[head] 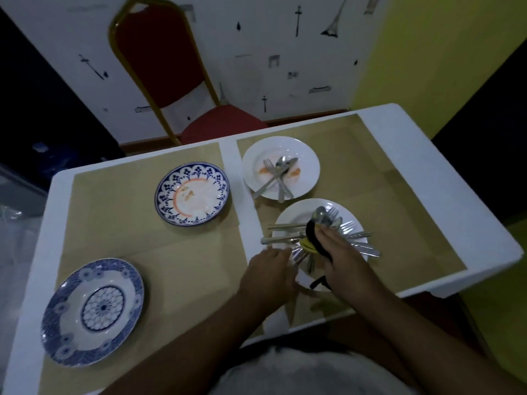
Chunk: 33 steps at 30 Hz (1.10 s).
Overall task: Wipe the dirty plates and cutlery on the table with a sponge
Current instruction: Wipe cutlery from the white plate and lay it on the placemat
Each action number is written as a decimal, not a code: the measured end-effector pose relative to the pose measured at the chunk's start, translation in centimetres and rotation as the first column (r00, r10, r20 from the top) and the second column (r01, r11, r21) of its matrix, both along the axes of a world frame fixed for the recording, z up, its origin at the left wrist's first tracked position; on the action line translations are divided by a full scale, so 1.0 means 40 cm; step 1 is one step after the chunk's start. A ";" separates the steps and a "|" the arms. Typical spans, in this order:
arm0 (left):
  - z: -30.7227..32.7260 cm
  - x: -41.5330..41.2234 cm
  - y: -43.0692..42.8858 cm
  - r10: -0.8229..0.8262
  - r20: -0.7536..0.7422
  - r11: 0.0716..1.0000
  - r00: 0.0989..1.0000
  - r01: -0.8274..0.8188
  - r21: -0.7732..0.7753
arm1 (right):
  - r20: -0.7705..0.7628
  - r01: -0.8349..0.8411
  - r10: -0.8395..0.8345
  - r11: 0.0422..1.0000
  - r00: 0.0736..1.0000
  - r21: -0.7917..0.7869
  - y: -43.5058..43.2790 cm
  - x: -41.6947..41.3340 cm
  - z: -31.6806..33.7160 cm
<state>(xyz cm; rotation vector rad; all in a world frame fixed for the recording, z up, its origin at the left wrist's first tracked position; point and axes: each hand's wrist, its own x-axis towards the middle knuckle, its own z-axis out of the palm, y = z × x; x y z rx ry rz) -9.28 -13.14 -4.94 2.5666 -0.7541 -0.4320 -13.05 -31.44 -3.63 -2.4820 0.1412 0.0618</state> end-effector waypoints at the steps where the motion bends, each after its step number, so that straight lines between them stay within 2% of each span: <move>1: -0.006 0.003 -0.028 0.020 -0.006 1.000 1.000 -0.020 -0.004 | 0.001 0.009 -0.009 1.000 1.000 0.011 -0.022 -0.004 0.002; 10: -0.068 0.020 -0.164 0.256 -0.083 0.967 0.963 -0.254 0.035 | -0.003 -0.032 0.033 0.997 0.999 0.068 -0.167 -0.041 -0.020; 16: -0.026 0.034 -0.160 0.291 -0.329 0.950 0.898 -0.312 -0.013 | 0.042 -0.026 0.022 0.995 0.999 0.094 -0.174 -0.039 -0.030; 20: 0.020 0.025 -0.133 0.289 -0.565 0.927 0.773 -0.373 -0.037 | 0.099 -0.099 0.090 0.991 0.991 0.088 -0.143 -0.025 -0.015; 22: 0.038 0.018 -0.117 0.279 -0.654 0.895 0.703 -0.438 -0.088 | 0.130 -0.229 0.228 0.973 0.965 -0.005 -0.124 -0.023 -0.019; 24: 0.051 0.009 -0.102 0.261 -0.770 0.826 0.582 -0.547 -0.133 | 0.122 -0.367 0.379 0.924 0.917 -0.112 -0.116 -0.025 -0.039; 26: 0.053 0.003 -0.081 0.255 -0.804 0.784 0.538 -0.601 -0.154 | 0.091 -0.409 0.427 0.898 0.900 -0.162 -0.127 -0.020 -0.060; 31: 0.050 -0.014 -0.021 0.215 -0.856 0.765 0.470 -0.626 -0.151 | -0.007 -0.309 0.312 0.937 0.950 -0.160 -0.191 0.017 -0.078; 33: 0.060 -0.011 -0.013 0.208 -0.866 0.781 0.456 -0.610 -0.133 | -0.008 -0.188 0.188 0.977 0.982 -0.104 -0.202 0.022 -0.070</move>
